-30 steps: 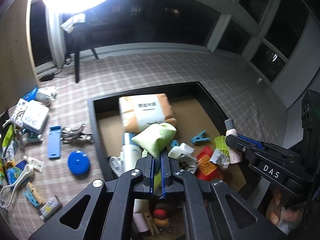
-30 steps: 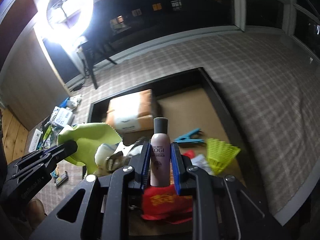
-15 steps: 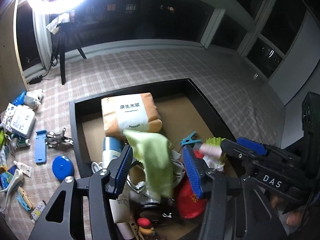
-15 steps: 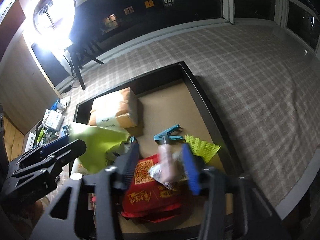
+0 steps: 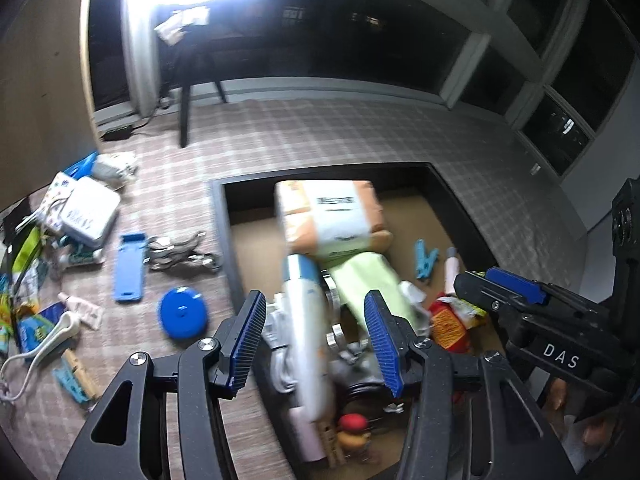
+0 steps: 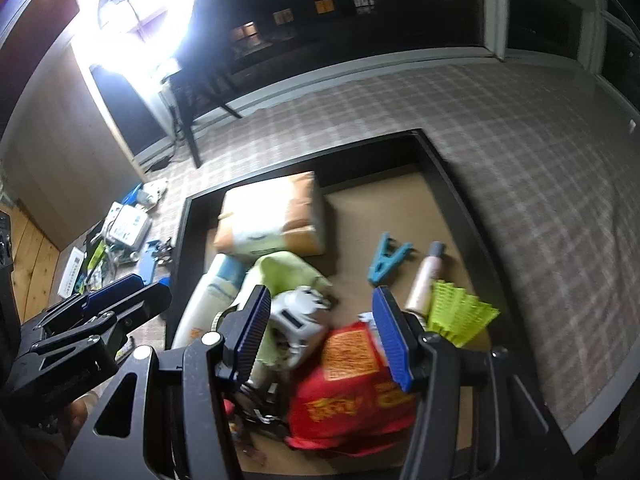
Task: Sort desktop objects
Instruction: 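Carry the green cloth and pink bottle into the tray and open both grippers, then grasp the patterned lighter with the left gripper while the right grasps the blue tape measure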
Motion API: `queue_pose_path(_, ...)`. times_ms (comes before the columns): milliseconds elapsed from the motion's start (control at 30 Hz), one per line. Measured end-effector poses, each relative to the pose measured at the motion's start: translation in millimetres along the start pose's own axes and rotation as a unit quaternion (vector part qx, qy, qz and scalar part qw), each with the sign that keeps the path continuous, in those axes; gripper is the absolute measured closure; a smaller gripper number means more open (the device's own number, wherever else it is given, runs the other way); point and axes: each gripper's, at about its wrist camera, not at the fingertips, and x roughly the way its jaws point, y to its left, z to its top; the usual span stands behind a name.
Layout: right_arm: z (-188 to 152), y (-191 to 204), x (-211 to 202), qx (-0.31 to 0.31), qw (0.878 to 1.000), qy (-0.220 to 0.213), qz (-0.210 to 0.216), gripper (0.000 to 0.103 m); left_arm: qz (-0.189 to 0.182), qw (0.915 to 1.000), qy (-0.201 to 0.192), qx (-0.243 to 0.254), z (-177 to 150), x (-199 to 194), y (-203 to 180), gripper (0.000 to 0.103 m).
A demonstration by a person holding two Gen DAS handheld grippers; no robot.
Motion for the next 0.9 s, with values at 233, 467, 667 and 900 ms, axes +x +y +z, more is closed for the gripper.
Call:
queue_pose_path(233, -2.3, 42.7, 10.8, -0.035, 0.999, 0.013, 0.023, 0.047, 0.023, 0.9997, 0.003, -0.012, -13.3, -12.2, 41.5, 0.055)
queue_pose_path(467, -4.7, 88.3, 23.0, -0.073, 0.996, 0.027, 0.054, 0.045, 0.035, 0.9992, 0.013, -0.011, -34.7, -20.6, 91.1, 0.055)
queue_pose_path(667, -9.9, 130.6, 37.6, -0.109, 0.989, 0.047, 0.087, 0.043, 0.05, 0.9974, 0.046, 0.024, -59.9, -15.6, 127.4, 0.054)
queue_pose_path(900, -15.7, 175.3, 67.8, -0.134, 0.982, 0.083, 0.101, 0.041, 0.032, 0.9948, 0.085, 0.045, -84.4, -6.7, 148.7, 0.055)
